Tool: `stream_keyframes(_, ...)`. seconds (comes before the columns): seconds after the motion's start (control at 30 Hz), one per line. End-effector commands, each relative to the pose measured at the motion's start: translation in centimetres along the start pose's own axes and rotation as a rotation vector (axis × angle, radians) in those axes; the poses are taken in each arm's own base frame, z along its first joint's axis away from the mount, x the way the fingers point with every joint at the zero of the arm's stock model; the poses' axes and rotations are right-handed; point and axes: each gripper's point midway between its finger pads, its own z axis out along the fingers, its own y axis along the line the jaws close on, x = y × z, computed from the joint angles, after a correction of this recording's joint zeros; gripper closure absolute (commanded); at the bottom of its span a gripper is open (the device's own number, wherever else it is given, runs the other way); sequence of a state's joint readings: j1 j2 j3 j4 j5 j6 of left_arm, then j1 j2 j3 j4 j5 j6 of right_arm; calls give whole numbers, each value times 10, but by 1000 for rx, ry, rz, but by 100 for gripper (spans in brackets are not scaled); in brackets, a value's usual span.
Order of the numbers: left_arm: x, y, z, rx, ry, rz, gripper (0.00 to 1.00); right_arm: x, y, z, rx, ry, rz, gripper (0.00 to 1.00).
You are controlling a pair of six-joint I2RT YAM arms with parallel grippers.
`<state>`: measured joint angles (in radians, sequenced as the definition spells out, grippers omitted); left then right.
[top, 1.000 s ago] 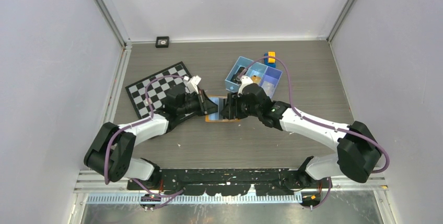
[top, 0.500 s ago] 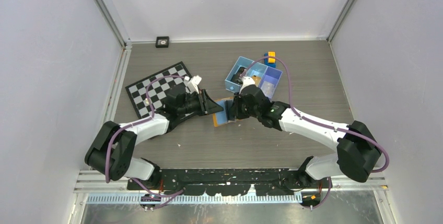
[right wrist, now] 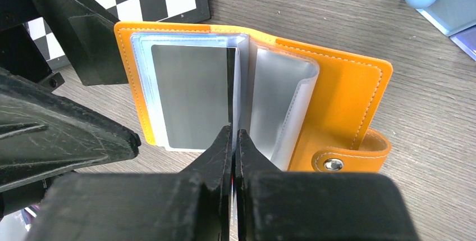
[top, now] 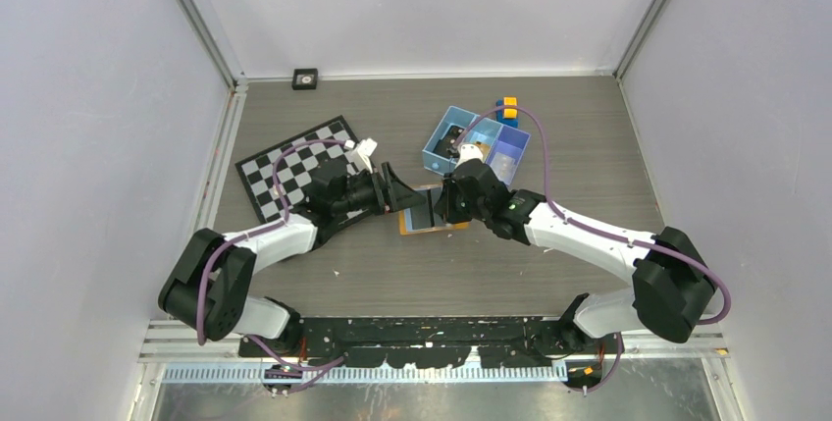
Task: Take the credit cards out of the card holder
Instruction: Remove the credit card from the card holder.
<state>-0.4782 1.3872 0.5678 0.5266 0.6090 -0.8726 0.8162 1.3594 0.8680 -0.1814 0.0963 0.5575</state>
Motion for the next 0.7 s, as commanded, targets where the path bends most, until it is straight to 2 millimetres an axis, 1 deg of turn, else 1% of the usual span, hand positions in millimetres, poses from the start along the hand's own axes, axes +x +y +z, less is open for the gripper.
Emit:
stream_keyframes(0.0, -5, -11, 3, 57, -13, 33, 27, -28, 15, -3, -28, -79, 26, 100)
stream_keyframes(0.03, -5, -10, 3, 56, -12, 32, 30, -28, 15, -4, -30, -79, 27, 100)
stream_keyframes(0.07, -5, -10, 4, 53, -11, 31, 36, -28, 15, -4, -30, -82, 28, 99)
stream_keyframes(0.17, -4, -6, 5, 32, -6, 28, 60, -30, 16, -7, -37, -92, 29, 99)
stream_keyframes(0.27, -5, 1, 4, -7, -5, 24, 81, -33, 15, -11, -35, -110, 29, 99)
stream_keyframes(0.33, -8, 3, 2, -15, -13, 21, 95, -36, 12, -14, -24, -126, 28, 94)
stream_keyframes(0.37, -10, 4, 0, -20, -20, 17, 100, -37, 9, -15, -7, -136, 30, 90)
stream_keyframes(0.43, -14, 6, -4, -26, -35, 12, 100, -41, 1, -18, 37, -151, 30, 85)
stream_keyframes(0.5, -17, 6, -9, -29, -49, 11, 100, -43, -10, -20, 102, -163, 30, 76)
stream_keyframes(0.57, -19, 6, -11, -32, -56, 14, 100, -47, -23, -23, 178, -179, 34, 63)
stream_keyframes(0.67, -20, 4, -12, -29, -61, 17, 100, -53, -35, -30, 240, -216, 45, 54)
